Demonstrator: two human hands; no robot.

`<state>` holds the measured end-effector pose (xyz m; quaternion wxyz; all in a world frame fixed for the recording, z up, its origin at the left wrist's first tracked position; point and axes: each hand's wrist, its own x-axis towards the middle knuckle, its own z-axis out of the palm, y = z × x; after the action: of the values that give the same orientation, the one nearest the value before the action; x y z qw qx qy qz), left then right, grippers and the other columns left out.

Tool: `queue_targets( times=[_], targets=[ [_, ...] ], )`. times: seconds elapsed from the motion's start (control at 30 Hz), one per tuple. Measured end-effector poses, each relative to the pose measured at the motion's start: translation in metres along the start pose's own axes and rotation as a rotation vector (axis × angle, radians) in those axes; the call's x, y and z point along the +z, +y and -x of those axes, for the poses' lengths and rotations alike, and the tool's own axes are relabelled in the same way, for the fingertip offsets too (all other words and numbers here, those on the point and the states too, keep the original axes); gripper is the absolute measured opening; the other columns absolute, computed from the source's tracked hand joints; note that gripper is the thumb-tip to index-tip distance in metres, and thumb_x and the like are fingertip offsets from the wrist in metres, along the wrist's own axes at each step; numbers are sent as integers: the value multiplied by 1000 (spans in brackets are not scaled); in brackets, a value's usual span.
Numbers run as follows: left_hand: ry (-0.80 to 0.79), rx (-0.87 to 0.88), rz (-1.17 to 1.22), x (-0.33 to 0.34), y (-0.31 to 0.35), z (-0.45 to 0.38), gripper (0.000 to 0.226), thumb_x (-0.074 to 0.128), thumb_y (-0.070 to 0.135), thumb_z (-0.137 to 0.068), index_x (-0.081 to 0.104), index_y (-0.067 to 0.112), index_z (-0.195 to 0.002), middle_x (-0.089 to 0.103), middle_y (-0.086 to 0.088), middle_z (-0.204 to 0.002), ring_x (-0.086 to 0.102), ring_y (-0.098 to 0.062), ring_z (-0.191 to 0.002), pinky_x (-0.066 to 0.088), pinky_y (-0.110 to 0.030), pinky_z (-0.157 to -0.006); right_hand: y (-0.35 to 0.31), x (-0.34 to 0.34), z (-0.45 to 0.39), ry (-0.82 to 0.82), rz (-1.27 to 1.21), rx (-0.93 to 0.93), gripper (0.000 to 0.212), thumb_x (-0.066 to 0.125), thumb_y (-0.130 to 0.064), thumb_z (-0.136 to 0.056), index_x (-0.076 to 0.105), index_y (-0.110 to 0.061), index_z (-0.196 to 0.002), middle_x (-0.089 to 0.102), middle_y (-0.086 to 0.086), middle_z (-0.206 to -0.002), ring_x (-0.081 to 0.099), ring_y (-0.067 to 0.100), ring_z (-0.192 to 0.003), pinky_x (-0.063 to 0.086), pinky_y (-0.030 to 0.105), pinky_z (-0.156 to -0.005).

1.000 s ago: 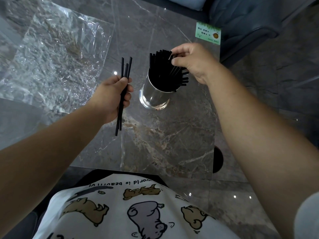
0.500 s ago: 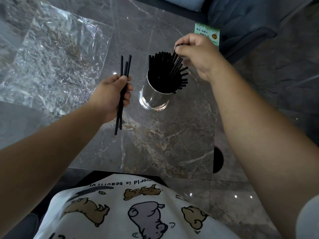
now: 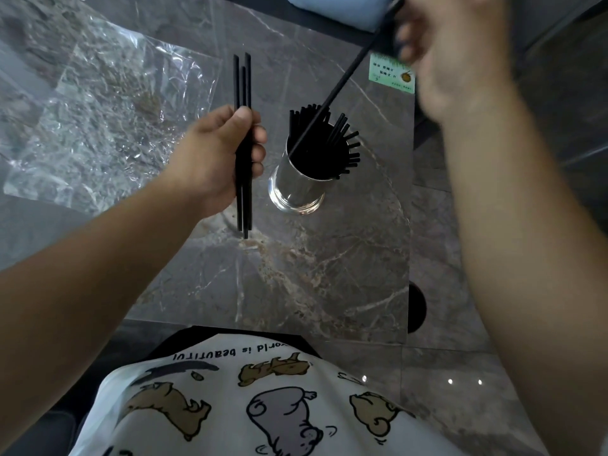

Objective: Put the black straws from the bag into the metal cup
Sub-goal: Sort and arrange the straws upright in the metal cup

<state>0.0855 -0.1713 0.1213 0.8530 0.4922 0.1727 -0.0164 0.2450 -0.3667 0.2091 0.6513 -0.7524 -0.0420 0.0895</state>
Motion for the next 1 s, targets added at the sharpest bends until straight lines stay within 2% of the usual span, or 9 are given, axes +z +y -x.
queue_targets(
  times=[0.1,0.17,0.23,0.37,0.47,0.63,0.8,0.93,1.0],
  targets=[
    [-49,-62,52,11,-3,3,23,38,20,-104,53,13,-89,71,-2,-80,69,-19,-75,55,-32,-65,12,46,43,-226,123,-78,11,66,-13,-83,63,-21,-75,64,-6,-66,54,8,-53,38,21,-49],
    [-78,-108,53,14,-9,7,24,37,20,-105,53,12,-89,74,-7,-88,72,-26,-87,58,-38,-75,28,61,56,-283,213,-23,8,66,-14,-85,65,-19,-80,64,-3,-71,54,7,-59,41,20,-53],
    [-88,-123,16,13,-16,11,23,36,19,-105,52,12,-91,74,-9,-87,70,-27,-83,56,-42,-81,39,65,59,-287,244,15,6,66,-13,-87,67,-16,-82,60,0,-73,50,7,-63,41,17,-55],
    [-81,-136,14,8,-23,19,20,36,20,-104,51,14,-92,65,-4,-77,58,-18,-68,50,-35,-68,51,67,63,-340,305,10,7,68,-17,-86,69,-20,-79,60,-16,-62,53,-4,-60,43,12,-59],
    [-63,-165,32,4,-25,22,16,39,23,-104,49,17,-93,54,3,-68,50,-13,-59,46,-27,-54,55,58,55,-366,391,-59,6,71,-20,-82,72,-24,-79,69,-15,-72,62,-5,-71,50,13,-70],
    [41,-177,8,-10,-30,22,19,38,23,-104,51,15,-93,47,3,-65,34,-9,-48,28,-20,-43,60,10,7,-62,472,-123,5,70,-24,-77,70,-26,-83,68,-14,-80,61,-3,-75,48,16,-74],
    [104,-207,6,-12,-39,23,20,38,24,-104,52,15,-93,48,4,-64,33,-8,-47,28,-20,-42,87,9,-6,-379,667,83,46,79,-34,-75,61,-24,-115,65,-6,-108,62,6,-100,50,26,-92],
    [74,-191,27,-9,-42,22,20,39,25,-104,54,13,-99,53,4,-66,37,-9,-49,31,-20,-43,91,29,-6,-420,652,56,30,78,-33,-75,65,-24,-101,68,-8,-91,66,1,-80,51,16,-70],
    [67,-181,54,-10,-42,21,21,40,26,-104,56,12,-103,54,4,-68,38,-9,-50,33,-20,-44,93,32,-6,-404,630,43,21,77,-29,-78,66,-23,-95,67,-9,-85,65,3,-77,52,17,-67]
  ],
)
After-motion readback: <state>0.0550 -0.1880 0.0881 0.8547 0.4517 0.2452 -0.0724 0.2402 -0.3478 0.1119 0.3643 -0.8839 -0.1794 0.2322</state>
